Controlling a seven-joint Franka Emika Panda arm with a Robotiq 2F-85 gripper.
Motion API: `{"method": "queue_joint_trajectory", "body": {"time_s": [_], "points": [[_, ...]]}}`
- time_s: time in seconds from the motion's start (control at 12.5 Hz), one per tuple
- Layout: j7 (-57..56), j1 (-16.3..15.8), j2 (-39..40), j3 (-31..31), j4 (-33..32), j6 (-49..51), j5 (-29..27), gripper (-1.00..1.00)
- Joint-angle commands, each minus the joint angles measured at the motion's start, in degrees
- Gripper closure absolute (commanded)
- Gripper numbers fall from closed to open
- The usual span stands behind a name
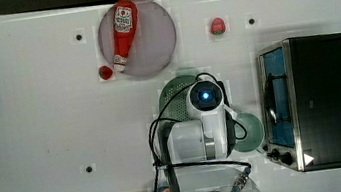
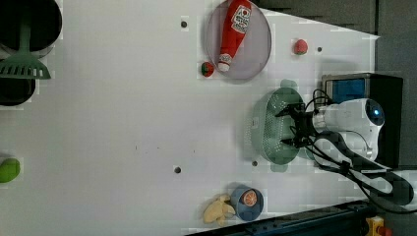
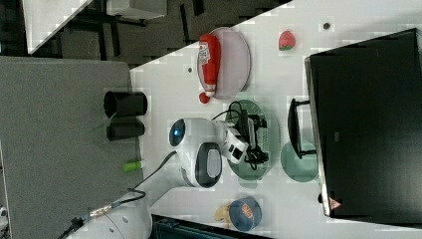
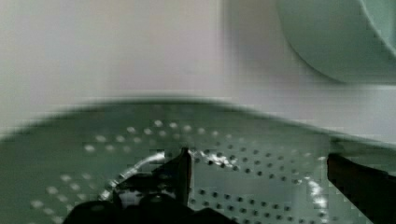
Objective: Drag strainer left to right.
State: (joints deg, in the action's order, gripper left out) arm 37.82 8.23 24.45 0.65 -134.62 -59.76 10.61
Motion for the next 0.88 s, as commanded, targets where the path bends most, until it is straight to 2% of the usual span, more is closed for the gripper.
{"method": "queue_joint_trajectory", "body": {"time_s": [0.08, 0.32, 0.56, 0.72, 0.88], "points": [[-11.0, 0.0, -8.5, -2.0, 0.8, 3.6, -1.3, -1.0], [-11.1, 0.0, -17.3, -5.1, 3.8, 14.3, -1.3, -1.0], [-16.0, 0.0, -25.5, -6.0, 10.7, 33.1, -2.1, -1.0], [-24.3, 0.0, -29.8, -5.3, 15.9, 44.2, -7.1, -1.0], [-31.8, 0.0, -33.2, -4.2, 20.1, 50.0, -11.0, -1.0]]}}
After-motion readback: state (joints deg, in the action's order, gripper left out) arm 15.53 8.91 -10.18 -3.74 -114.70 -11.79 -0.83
